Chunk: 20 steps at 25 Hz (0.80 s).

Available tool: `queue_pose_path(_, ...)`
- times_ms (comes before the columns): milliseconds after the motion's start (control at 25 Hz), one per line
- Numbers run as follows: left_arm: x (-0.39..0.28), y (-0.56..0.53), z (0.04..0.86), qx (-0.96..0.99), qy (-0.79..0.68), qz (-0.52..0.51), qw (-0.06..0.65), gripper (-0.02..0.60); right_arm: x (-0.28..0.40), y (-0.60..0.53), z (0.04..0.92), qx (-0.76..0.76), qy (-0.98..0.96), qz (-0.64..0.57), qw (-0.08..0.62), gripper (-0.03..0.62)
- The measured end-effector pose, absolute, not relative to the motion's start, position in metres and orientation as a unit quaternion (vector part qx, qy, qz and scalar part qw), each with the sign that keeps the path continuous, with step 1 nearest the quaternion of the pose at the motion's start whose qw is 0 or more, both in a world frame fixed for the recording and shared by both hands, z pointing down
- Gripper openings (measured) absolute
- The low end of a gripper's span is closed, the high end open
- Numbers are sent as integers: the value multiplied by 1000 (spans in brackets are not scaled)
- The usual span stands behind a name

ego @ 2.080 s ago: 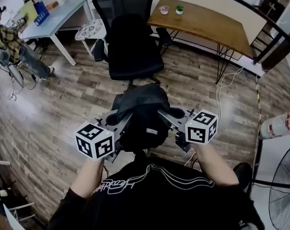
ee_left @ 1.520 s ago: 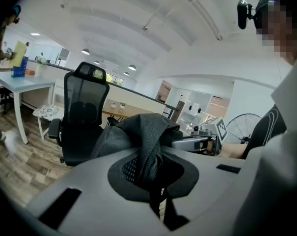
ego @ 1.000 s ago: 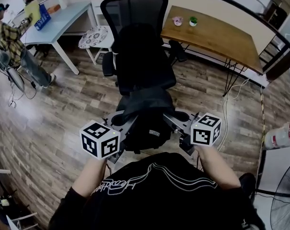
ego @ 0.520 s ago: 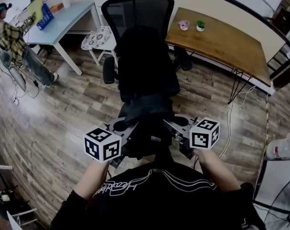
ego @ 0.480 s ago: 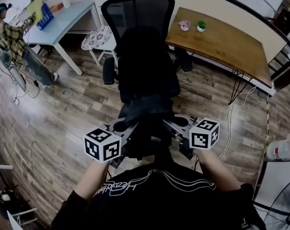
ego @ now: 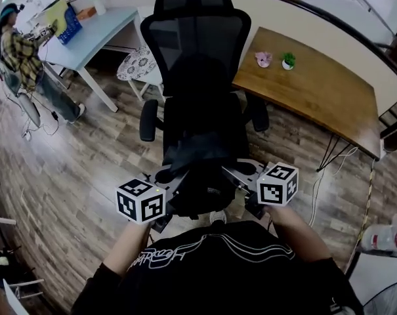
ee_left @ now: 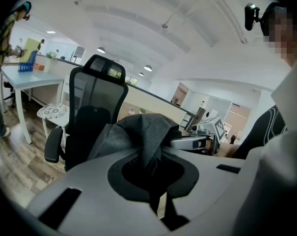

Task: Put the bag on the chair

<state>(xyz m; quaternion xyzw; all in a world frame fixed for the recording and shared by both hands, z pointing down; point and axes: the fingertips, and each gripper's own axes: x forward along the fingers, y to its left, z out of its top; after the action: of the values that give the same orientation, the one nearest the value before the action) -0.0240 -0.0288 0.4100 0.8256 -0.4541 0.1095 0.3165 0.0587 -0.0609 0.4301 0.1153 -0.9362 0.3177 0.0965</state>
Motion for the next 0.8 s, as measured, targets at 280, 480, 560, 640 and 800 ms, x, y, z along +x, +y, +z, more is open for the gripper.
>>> queue_pose_path(280,-25,-90,406,821,-476,112,294,34,57,-128,424,106,-946,287,106,8)
queue_pose_path(480,-30,-114,400,821,-479,113,290,34,51,-153,416,111,-949,274,110,8)
queue_pose_path(560,-34,-122,397,822,-478,113,288,34,47,-161,412,115,-948,273,112,8)
queue_pose_path(640,-39,-132,395,825,-474,112,287,34,43,-170,410,120,-948,272,113,8)
queue_pose_path(800,-51,-153,397,831,-460,118,288,34,32,-189,412,136,-944,280,113,8)
